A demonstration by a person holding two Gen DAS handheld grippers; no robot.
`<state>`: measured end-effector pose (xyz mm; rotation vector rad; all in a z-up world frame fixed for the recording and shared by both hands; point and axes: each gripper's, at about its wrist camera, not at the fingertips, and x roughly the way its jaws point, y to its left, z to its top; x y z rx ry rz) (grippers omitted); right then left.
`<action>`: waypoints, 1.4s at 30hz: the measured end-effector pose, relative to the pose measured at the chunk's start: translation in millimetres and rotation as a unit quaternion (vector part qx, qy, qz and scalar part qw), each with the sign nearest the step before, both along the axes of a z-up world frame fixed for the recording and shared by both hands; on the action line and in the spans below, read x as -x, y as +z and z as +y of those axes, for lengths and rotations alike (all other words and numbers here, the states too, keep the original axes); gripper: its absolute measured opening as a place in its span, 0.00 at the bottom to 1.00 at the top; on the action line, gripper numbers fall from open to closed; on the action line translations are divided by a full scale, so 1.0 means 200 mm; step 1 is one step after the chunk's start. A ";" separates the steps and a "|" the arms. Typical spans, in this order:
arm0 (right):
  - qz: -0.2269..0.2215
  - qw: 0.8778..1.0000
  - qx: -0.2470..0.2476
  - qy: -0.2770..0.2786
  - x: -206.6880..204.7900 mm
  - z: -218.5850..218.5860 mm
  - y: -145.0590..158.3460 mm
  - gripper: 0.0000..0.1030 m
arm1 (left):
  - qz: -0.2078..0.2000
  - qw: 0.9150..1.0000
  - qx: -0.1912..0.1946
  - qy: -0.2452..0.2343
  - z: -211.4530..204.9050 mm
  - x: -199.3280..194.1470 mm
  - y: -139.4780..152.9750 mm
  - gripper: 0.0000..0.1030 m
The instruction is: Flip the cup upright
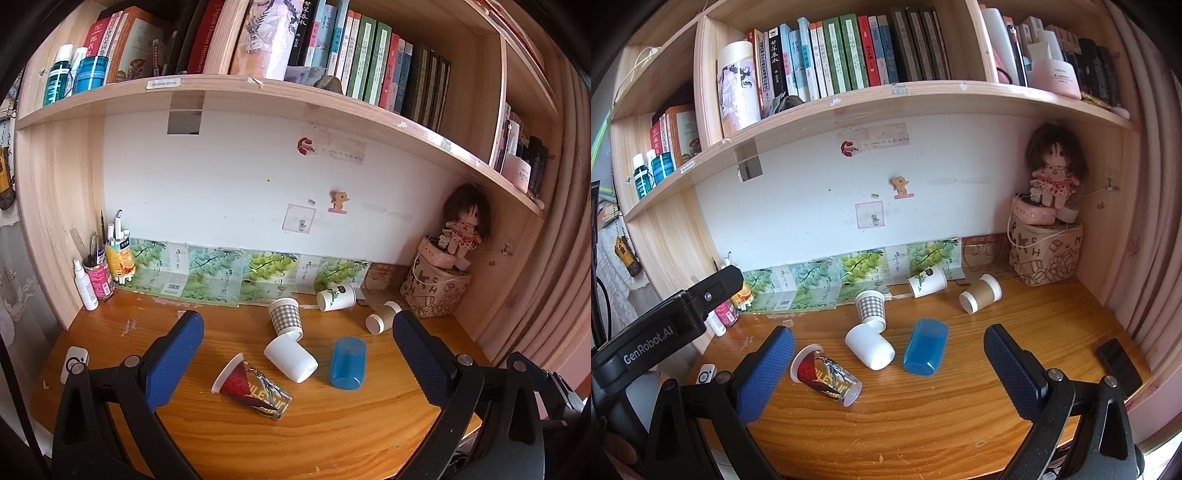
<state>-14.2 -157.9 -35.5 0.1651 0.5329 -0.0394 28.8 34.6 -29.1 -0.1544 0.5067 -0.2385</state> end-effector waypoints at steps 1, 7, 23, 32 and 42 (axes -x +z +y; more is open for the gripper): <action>-0.001 1.000 0.000 -0.001 0.00 -0.01 0.00 1.00 | 0.002 1.000 0.000 -0.001 -0.01 -0.01 0.00 0.99; 0.002 1.000 -0.001 0.005 -0.05 -0.08 -0.03 1.00 | 0.015 1.000 -0.001 0.008 -0.06 -0.05 -0.02 0.99; -0.013 0.995 -0.013 0.099 -0.44 -0.33 -0.03 1.00 | 0.021 0.992 -0.036 0.117 -0.24 -0.21 0.04 0.99; -0.033 0.984 -0.039 0.172 -0.64 -0.38 -0.11 1.00 | 0.074 0.986 -0.049 0.143 -0.27 -0.45 -0.01 0.99; -0.043 0.979 -0.055 0.194 -0.87 -0.42 -0.27 1.00 | 0.118 0.978 -0.091 0.145 -0.31 -0.77 -0.13 0.99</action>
